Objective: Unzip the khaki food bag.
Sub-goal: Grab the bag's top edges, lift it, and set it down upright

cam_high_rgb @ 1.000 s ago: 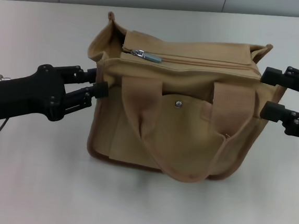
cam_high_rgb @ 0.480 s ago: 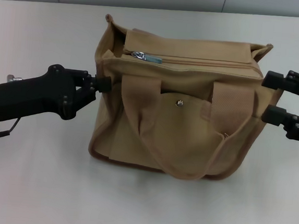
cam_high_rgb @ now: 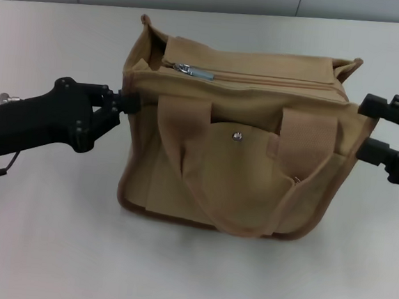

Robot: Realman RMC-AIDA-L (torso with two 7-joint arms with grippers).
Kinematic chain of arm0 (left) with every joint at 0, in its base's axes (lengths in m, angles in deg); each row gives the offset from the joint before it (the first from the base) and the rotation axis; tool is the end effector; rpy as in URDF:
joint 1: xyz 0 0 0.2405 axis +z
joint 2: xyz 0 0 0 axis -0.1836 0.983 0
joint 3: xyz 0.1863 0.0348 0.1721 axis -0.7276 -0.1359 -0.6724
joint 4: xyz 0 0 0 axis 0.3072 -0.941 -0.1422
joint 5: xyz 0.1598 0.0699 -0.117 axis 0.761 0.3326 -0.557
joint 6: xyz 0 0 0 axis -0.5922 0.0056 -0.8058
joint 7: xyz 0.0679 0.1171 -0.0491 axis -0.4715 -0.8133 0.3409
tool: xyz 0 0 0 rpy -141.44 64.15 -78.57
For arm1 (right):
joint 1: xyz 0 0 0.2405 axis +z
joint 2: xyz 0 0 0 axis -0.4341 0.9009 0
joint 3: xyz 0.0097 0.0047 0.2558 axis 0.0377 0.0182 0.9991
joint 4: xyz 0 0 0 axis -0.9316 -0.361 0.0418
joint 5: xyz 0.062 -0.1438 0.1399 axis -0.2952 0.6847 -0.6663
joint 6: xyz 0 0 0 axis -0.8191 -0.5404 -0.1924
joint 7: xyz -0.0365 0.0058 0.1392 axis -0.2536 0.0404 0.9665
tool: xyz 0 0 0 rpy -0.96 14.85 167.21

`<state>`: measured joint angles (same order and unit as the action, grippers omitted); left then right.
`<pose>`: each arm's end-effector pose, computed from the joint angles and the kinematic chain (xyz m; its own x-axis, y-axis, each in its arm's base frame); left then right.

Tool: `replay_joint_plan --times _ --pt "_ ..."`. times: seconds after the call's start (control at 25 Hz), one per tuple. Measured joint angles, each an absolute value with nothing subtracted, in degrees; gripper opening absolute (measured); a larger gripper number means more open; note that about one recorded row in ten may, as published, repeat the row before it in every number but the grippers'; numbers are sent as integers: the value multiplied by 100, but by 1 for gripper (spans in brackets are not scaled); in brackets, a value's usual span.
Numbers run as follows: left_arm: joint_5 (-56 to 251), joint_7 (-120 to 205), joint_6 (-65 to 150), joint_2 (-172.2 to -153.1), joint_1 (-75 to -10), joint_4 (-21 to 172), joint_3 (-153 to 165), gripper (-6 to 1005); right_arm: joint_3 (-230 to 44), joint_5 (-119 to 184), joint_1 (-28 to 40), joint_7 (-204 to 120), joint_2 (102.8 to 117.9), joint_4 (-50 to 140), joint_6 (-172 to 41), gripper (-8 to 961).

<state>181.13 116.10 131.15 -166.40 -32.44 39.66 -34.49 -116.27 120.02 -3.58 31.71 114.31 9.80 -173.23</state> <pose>-0.2634 0.2960 0.0166 0.6597 0.2378 0.7130 0.4486 -0.8857 -0.1196 0.2641 0.2641 0.0627 0.5867 -0.2032 -0.7839 -0.3516 -0.9359 -0.0205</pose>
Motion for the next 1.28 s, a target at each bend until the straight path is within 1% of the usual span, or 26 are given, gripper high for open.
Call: replay_joint_plan --times 0.4,0.76,0.92,0.96,1.0,1.04,1.08,1.24,1.28 --pt "17889 11435 13099 -16611 -3198 3994 -3289 40 -11398 12002 -277 3160 11432 1127 -17271 742" --pt "17865 11168 12921 -16516 -3371 3928 -2673 41 -11326 11808 -41 3197 11437 1573 -16892 742" --pt "17754 10897 12885 -16504 -3507 3931 -2431 42 -11313 11658 116 3185 11471 1837 -16781 742" --pt "17675 10755 12808 -16503 -3603 3933 -2371 42 -11314 11595 196 3157 11512 1938 -16672 742" --pt "17675 10755 12808 -16503 -3603 3933 -2371 43 -11314 11595 196 3157 11512 1938 -16672 742" --pt "17526 10557 12681 -16508 -3699 3958 -2349 43 -11315 11562 268 3113 11563 1953 -16579 742" --pt "17526 10557 12681 -16508 -3699 3958 -2349 43 -11315 11562 268 3113 11563 1953 -16579 742" --pt "17202 10189 12649 -16573 -3848 4058 -2401 44 -11320 11543 440 3056 11648 2017 -16303 741" --pt "17202 10189 12649 -16573 -3848 4058 -2401 44 -11320 11543 440 3056 11648 2017 -16303 741"
